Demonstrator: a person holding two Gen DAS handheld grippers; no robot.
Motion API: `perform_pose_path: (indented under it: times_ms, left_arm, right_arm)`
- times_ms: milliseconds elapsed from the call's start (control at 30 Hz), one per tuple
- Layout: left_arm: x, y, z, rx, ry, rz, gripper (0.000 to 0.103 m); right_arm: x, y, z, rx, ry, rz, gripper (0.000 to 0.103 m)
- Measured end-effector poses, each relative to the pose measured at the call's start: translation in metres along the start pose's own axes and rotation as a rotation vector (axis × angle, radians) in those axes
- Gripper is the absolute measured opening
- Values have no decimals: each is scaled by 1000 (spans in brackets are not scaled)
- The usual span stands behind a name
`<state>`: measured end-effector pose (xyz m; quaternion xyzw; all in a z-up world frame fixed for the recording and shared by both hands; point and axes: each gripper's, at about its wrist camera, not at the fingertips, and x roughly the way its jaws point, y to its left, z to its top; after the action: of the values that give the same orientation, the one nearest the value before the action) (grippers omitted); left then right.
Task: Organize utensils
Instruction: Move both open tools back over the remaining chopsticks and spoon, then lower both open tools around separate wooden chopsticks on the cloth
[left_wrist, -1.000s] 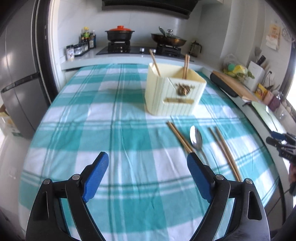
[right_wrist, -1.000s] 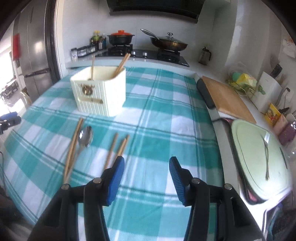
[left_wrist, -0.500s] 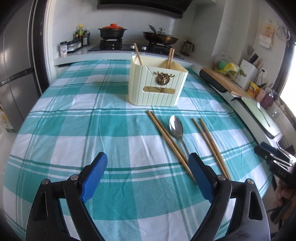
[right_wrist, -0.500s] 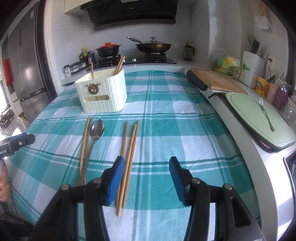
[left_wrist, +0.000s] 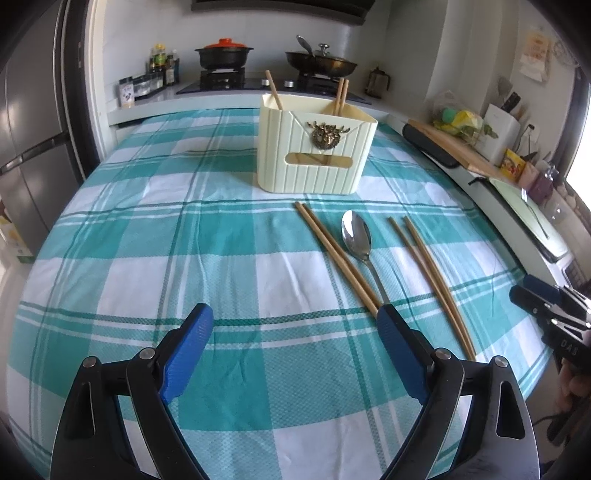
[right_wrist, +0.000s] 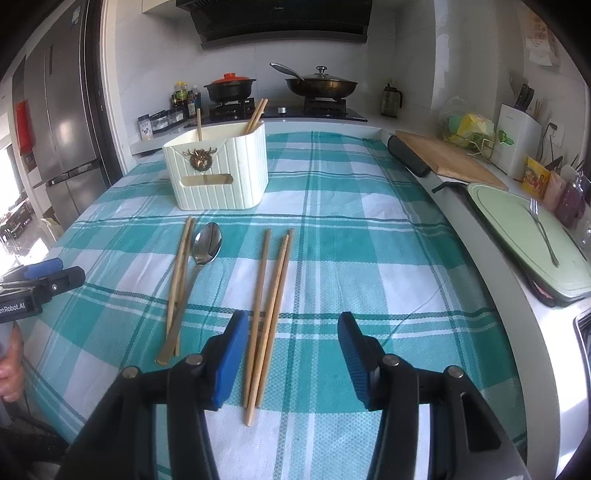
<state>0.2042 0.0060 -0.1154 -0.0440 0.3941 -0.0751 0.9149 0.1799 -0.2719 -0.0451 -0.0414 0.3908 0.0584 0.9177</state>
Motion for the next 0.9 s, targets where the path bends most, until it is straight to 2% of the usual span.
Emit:
perform_pose_path:
  times_ms: [367, 900]
  left_arm:
    - [7, 1, -3, -21, 28, 10, 92]
    - [25, 3, -6, -54, 69, 14, 92]
  right_arm:
    - [1, -4, -1, 18, -1, 1, 51]
    - [24, -23, -8, 91, 67, -39, 51]
